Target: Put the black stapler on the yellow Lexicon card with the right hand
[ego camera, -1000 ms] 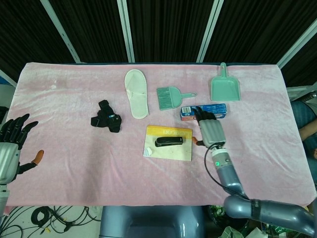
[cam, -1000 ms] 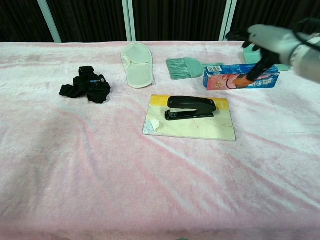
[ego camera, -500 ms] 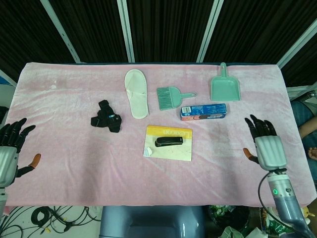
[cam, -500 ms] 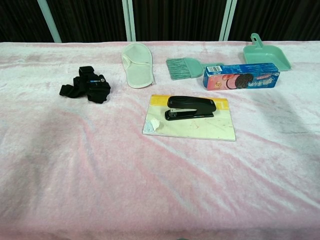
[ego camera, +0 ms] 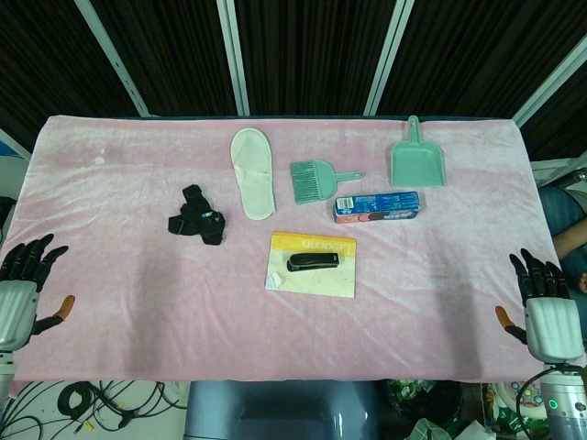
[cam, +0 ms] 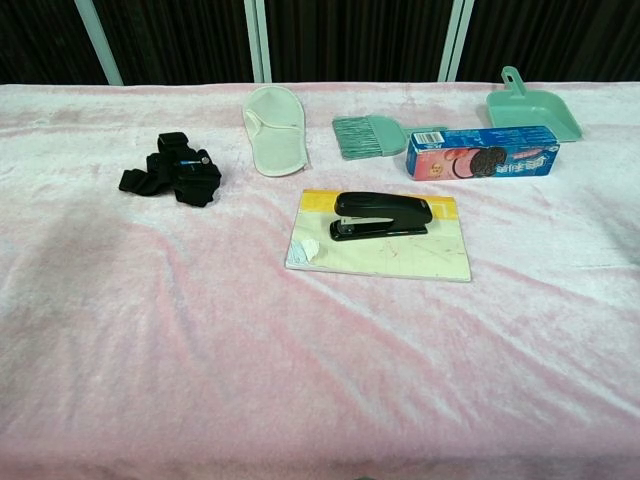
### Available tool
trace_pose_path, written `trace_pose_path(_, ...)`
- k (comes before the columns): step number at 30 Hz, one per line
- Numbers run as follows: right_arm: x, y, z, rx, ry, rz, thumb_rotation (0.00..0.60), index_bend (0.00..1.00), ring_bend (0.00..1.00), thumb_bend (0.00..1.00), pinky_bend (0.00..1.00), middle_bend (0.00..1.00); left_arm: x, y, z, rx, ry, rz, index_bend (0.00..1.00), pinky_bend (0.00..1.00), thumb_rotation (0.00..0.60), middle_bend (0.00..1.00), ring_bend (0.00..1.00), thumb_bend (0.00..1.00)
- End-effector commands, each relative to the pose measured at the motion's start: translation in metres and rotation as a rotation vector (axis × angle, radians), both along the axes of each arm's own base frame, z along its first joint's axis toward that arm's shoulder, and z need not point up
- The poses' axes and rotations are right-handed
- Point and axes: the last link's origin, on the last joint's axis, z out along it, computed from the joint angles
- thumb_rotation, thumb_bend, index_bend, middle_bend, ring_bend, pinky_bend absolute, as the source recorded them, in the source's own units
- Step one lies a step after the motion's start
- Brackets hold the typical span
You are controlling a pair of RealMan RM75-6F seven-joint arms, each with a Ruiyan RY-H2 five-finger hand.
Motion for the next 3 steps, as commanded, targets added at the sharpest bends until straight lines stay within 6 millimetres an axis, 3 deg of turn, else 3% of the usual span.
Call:
trace_pose_path(1,-0.0071,-0.0005,-0.0038,0.015,0.009,-0.026,0.6,0.1,0.11,0.17,0.1,0.04,-0.0027,-0.0005,-0.0048,-0.011,0.006,-0.008,0.15,0.03,0.6,0.02,0.0,0.32)
trace_pose_path(3,-0.0106,-0.0021,-0.0051,0.024,0.012,-0.036,0.6,0.1,0.11,0.17,0.1,0.04,-0.0045,-0.0011,-0.0051,-0.01,0.01,-0.012,0.15,0.03,0.6,0.02,0.0,0.32)
